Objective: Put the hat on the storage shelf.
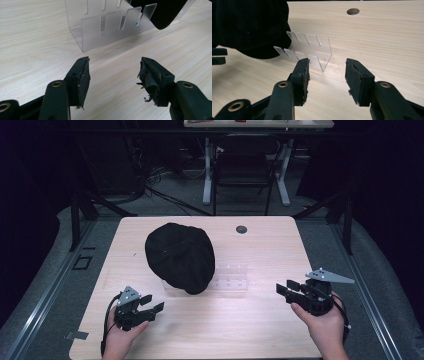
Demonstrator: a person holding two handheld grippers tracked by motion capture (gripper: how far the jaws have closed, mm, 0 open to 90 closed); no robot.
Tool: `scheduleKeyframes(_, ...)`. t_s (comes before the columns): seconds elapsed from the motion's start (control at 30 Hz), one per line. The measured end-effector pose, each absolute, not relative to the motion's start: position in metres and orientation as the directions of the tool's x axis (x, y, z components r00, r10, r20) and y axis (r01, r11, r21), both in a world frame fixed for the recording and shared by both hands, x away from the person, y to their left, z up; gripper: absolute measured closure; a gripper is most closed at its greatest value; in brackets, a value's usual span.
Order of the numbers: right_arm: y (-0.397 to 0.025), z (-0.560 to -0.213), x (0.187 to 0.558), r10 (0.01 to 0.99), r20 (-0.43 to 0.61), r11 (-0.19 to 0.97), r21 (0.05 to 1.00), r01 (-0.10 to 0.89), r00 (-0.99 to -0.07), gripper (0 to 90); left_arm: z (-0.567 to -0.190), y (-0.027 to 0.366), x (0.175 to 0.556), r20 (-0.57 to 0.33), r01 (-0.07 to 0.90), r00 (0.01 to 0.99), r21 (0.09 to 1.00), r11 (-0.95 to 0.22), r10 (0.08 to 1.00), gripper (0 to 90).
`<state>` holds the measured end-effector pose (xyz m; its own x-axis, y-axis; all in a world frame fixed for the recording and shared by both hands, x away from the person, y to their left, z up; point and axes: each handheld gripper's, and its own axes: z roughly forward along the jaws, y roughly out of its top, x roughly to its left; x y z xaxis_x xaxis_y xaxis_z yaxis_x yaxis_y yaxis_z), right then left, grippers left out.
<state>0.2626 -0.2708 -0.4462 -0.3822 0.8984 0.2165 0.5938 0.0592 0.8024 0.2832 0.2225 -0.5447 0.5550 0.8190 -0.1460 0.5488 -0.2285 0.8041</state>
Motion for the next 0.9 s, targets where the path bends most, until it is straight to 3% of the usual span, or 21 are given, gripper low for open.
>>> scheduleKeyframes(0.3, -0.268, -0.486, 0.246, 0.904, 0.177, 0.081, 0.823, 0.562, -0.389, 52.3, -0.548, 0.223, 0.283, -0.134, 0.534, 0.562, 0.813, -0.234, 0.817, 41.6)
scheduleKeyframes(0.5, -0.268, -0.511, 0.243, 0.906, 0.211, 0.036, 0.825, 0.563, -0.367, 51.3, -0.549, 0.224, 0.282, -0.135, 0.527, 0.565, 0.818, -0.230, 0.814, 41.9)
scheduleKeyframes(0.9, -0.273, -0.539, 0.234, 0.930, 0.134, 0.070, 0.849, 0.523, -0.343, 48.6, -0.552, 0.217, 0.280, -0.129, 0.516, 0.583, 0.821, -0.243, 0.802, 44.2)
